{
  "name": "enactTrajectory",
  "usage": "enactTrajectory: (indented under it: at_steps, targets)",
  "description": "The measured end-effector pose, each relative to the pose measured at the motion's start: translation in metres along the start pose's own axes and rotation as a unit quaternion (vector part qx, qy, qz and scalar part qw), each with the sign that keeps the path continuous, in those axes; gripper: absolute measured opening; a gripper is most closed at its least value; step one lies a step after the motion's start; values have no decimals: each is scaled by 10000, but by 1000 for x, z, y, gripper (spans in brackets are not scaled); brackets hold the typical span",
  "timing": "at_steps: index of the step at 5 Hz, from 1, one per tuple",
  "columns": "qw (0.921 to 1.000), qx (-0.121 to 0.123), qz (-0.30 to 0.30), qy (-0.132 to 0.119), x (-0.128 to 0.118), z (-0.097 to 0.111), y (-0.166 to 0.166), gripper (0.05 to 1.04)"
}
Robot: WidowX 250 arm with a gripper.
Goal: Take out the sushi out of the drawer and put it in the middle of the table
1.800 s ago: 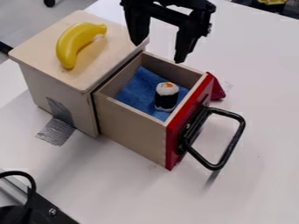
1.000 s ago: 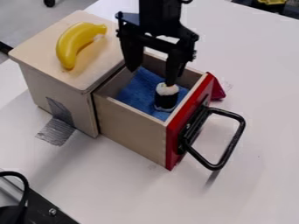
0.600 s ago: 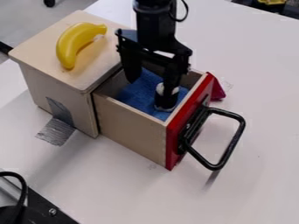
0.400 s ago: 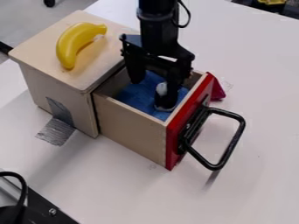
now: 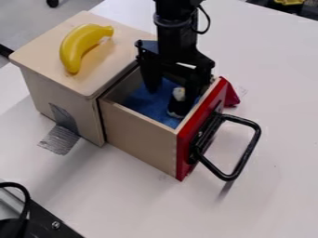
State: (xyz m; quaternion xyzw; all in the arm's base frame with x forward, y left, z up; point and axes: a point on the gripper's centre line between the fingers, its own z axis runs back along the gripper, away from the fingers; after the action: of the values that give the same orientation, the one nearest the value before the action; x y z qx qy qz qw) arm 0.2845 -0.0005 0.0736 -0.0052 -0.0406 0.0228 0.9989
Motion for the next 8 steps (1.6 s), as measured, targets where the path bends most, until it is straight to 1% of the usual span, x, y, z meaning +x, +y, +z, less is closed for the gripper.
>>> enactTrajectory:
  at_steps: [2, 4, 5, 6, 7, 8]
  targets:
    - [10000, 19, 13, -39, 1, 0, -2, 1000]
    - [9999, 12, 51, -108, 7, 5, -4, 1000]
    - [9999, 33, 84, -63, 7, 1, -3, 1000]
    - [9999, 54, 114, 51, 5, -5, -3, 1000]
    - [9998, 62, 122, 173, 2, -10, -3, 961]
    - [9997, 48, 105, 236, 1, -10, -3, 679]
